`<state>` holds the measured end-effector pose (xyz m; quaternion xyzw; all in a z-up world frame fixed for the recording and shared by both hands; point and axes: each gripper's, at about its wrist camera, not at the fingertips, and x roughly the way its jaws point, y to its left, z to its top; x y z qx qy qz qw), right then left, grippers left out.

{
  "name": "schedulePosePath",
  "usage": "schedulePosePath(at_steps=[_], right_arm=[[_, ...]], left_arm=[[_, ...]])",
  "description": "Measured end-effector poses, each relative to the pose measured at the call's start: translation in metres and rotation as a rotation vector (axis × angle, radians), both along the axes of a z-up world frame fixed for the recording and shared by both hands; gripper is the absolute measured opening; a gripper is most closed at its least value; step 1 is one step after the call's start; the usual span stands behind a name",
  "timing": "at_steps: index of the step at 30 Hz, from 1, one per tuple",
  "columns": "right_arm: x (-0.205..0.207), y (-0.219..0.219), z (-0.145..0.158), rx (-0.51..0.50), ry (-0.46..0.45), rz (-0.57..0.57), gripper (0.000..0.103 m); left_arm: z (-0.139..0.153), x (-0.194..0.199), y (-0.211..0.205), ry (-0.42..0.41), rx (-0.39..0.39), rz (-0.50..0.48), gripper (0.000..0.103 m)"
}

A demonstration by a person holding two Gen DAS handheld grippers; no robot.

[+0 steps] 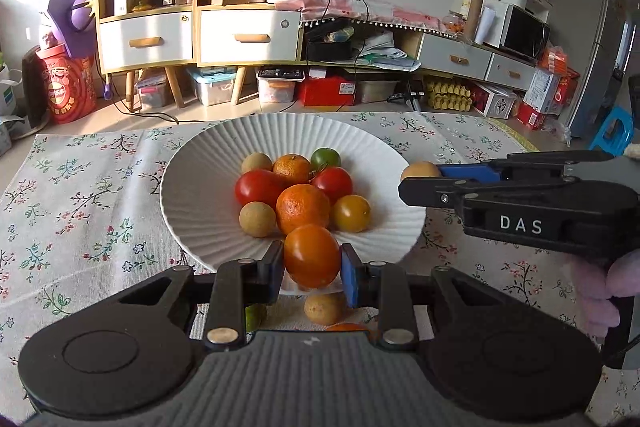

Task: Organize fruits
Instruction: 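Carry the orange tomato and kiwi over the white plate with both tools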

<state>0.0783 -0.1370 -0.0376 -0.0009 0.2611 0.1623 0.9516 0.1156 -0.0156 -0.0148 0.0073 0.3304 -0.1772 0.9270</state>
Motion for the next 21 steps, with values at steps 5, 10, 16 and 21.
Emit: schedulePosePath(at_steps=[5, 10, 16, 21], right_arm=[[0.01, -0.003, -0.002, 0.007, 0.013, 0.008, 0.024], [0.014, -0.003, -0.006, -0.015, 0.026, 0.016, 0.024], [0.021, -0.005, -0.007, -0.011, 0.038, 0.011, 0.024], [0.022, -0.003, -0.008, -0.016, 0.038, 0.018, 0.024]], left_arm=[[-0.003, 0.009, -0.004, 0.031, -0.039, -0.003, 0.018], [-0.006, 0.013, -0.012, 0.037, -0.038, -0.019, 0.018], [-0.008, 0.018, -0.014, 0.04, -0.041, -0.02, 0.018], [-0.01, 0.018, -0.012, 0.037, -0.041, -0.008, 0.018]])
